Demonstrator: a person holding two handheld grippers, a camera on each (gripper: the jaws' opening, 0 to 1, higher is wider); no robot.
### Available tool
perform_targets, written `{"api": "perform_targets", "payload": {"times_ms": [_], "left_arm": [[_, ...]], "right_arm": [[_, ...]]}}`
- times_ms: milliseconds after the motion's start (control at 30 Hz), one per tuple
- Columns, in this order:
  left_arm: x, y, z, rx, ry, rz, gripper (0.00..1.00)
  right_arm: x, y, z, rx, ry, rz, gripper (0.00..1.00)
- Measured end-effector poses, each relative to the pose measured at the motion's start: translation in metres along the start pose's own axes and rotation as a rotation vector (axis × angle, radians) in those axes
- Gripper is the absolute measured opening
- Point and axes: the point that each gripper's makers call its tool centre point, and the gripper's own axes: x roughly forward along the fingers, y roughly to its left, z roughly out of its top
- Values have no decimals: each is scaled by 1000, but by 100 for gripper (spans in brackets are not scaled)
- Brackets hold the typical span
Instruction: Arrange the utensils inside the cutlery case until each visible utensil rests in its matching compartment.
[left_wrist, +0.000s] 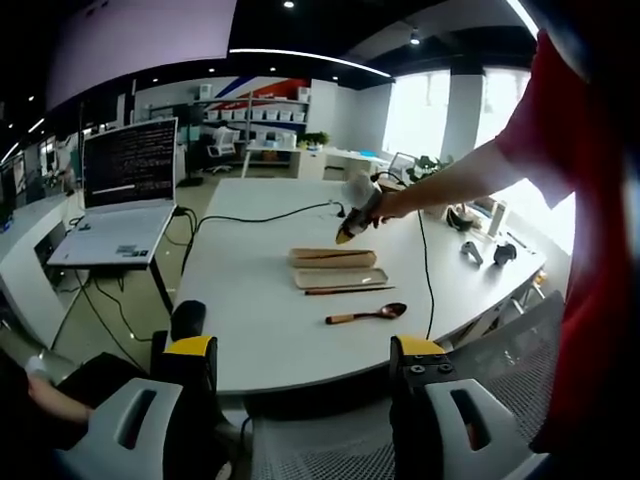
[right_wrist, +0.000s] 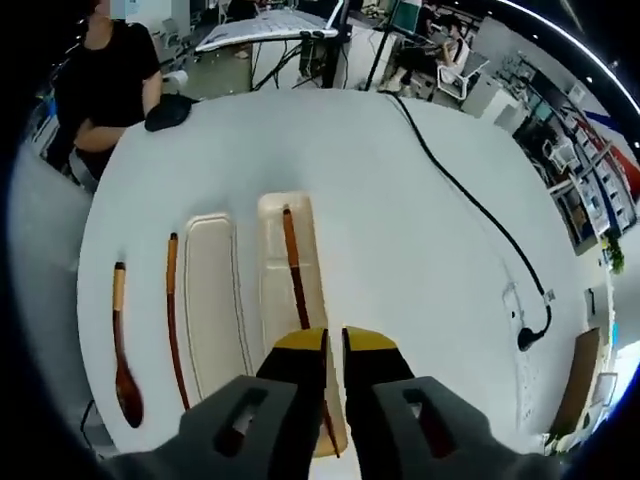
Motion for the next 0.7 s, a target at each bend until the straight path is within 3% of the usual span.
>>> {"api": "perform_targets", "payload": {"times_ms": [67, 233, 633, 700], "left_arm": [[0, 0, -1, 1, 3, -1, 72], [2, -1, -1, 5, 5, -6, 72], [3, -2, -3, 3, 10, -10, 72], [3, -2, -4, 1, 13, -8, 72]], "right_arm": [[5, 8, -6, -42, 18, 20, 2], [8, 10, -9, -24, 21, 28, 1], [12, 13, -22, -75, 88, 11, 1], [14, 18, -23, -62, 88, 40, 1]]}}
